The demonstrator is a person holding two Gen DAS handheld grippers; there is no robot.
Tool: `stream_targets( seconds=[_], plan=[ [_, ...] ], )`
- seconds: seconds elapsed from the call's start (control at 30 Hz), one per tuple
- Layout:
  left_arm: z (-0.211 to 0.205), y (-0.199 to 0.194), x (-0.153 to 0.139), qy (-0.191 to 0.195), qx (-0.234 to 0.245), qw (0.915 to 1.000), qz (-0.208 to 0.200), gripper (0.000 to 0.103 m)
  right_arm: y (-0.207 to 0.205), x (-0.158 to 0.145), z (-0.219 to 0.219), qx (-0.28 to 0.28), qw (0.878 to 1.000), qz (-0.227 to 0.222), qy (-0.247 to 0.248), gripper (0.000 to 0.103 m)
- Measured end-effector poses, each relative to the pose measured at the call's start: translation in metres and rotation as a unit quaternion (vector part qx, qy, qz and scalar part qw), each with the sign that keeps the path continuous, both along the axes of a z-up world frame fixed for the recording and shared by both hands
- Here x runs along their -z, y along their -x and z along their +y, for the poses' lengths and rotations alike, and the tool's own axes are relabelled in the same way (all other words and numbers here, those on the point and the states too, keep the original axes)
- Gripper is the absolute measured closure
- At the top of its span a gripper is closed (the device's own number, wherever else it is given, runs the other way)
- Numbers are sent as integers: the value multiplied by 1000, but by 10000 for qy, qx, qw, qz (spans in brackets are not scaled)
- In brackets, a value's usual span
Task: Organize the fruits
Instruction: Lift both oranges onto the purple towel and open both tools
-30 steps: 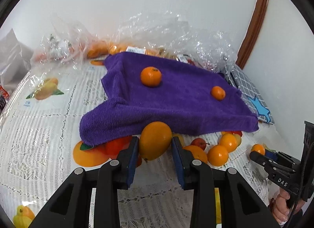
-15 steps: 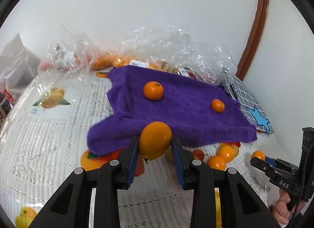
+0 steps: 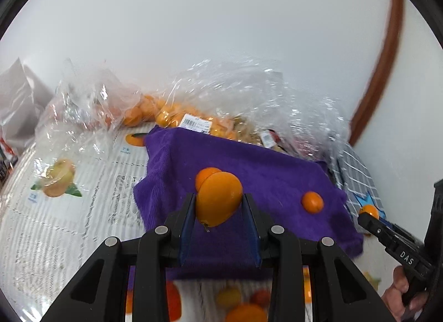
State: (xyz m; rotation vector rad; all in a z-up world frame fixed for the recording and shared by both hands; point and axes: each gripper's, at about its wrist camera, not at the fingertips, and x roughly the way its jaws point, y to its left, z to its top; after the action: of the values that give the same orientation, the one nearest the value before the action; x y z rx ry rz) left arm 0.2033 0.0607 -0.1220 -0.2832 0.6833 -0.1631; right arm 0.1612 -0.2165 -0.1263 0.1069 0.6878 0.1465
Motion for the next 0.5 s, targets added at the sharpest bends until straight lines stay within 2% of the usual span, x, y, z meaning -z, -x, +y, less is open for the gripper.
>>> stream_targets(
  seconds=[0.13,0.23,0.37,0.5],
  plan=[
    [-7,-19,12,-200,-155,9996,123,71,-35,13,-6,66,9997,210,-143,68],
    [-6,-24,25,-135,-132,9996,186,71,-49,28,-6,94,9990,394,-195,68],
    [-10,-29,38,-106,21,9994,325,71,-52,45,-5,69,9983,574,-61,68],
    [-17,-27,39,-301,83,9991,277,71,-56,56,0,41,9975,700,-10,68]
  ],
)
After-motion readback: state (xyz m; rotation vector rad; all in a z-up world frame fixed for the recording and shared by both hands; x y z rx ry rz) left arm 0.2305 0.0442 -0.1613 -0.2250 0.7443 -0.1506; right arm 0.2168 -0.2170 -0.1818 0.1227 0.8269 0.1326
